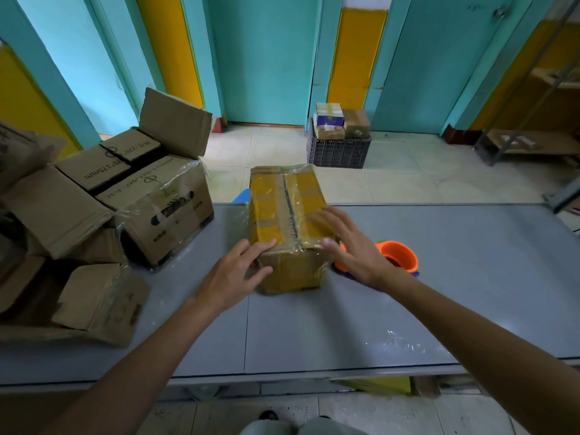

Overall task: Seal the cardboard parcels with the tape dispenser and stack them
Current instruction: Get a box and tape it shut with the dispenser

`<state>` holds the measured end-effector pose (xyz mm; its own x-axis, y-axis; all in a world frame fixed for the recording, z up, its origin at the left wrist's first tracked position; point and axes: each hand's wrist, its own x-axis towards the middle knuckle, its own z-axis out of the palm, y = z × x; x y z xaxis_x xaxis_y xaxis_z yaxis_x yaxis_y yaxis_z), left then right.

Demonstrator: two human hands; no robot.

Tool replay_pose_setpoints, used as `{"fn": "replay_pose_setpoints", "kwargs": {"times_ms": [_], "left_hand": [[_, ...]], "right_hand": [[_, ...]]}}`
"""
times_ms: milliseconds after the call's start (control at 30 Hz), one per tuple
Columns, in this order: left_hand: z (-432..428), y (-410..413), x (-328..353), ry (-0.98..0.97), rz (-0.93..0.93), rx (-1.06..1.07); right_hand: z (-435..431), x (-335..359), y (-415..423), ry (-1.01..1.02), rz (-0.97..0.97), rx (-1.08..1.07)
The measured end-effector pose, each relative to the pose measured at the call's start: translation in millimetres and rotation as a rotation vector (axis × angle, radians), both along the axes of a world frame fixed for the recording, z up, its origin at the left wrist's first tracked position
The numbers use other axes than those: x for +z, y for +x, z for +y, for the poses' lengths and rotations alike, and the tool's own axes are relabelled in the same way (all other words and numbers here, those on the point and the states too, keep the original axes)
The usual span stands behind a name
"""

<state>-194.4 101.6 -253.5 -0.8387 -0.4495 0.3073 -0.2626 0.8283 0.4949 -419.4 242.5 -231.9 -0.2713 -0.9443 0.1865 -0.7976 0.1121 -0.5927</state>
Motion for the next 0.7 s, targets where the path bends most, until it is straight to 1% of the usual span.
{"fn": "replay_pose_setpoints", "kwargs": {"times_ms": [33, 67, 100, 133, 167, 233, 300, 433, 533, 600, 700], "left_hand": [[0, 4, 6, -0.004, -0.076, 0.016], [1, 6, 12, -0.019, -0.143, 0.032], [4, 8, 18, -0.040, -0.175, 0.050], [8, 7, 23, -0.043, -0.168, 0.084], [13, 3, 29, -0.025, -0.122, 0.136], [23, -11, 39, 0.027, 0.031, 0.252], [33, -28, 47, 0.059, 0.128, 0.298], [62, -53, 56, 0.064, 0.168, 0.219], [71, -62, 52, -0.015, 0.149, 0.272], [72, -70, 46, -0.066, 0.087, 0.367], [83, -89, 44, -0.101, -0.128, 0.495]], "right_hand": [[9, 2, -7, -0.008, -0.049, -0.038], [17, 4, -17, 0.013, -0.013, -0.117], [26, 6, -30, 0.079, 0.066, -0.209], [35, 8, -41, 0.204, 0.161, -0.291], [42, 9, -49, 0.360, 0.245, -0.343], [50, 4, -59, 0.606, 0.354, -0.343], [53, -5, -62, 0.703, 0.389, -0.270], [60, -30, -63, 0.704, 0.376, -0.125], [61, -42, -68, 0.662, 0.381, -0.097], [60, -46, -72, 0.651, 0.401, -0.082], [59, -52, -75, 0.655, 0.453, -0.075]]}}
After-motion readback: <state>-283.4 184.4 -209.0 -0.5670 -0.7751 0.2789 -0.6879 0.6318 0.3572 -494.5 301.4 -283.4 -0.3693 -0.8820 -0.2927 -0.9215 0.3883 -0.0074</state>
